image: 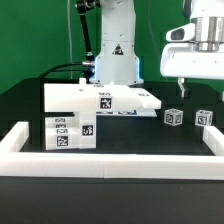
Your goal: Assemble chair
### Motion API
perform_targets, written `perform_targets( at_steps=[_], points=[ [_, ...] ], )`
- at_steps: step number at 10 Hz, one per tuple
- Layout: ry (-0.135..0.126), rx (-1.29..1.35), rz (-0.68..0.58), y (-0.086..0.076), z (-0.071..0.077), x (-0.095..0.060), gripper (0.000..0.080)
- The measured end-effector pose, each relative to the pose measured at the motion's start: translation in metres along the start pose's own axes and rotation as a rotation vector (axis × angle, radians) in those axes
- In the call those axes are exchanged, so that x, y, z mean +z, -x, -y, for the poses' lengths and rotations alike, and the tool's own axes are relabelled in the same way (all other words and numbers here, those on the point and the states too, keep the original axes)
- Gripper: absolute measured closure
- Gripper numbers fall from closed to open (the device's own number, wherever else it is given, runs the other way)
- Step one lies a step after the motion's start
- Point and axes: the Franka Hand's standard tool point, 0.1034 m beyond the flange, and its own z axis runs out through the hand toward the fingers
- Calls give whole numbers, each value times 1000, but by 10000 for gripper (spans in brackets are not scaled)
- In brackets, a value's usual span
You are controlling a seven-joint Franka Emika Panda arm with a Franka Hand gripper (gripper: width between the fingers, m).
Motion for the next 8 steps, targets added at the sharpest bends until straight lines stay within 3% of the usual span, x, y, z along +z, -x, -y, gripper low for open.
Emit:
perform_targets(
  at_steps=[8],
  points=[
    [0, 14, 4, -8, -2, -1, 150]
  ],
)
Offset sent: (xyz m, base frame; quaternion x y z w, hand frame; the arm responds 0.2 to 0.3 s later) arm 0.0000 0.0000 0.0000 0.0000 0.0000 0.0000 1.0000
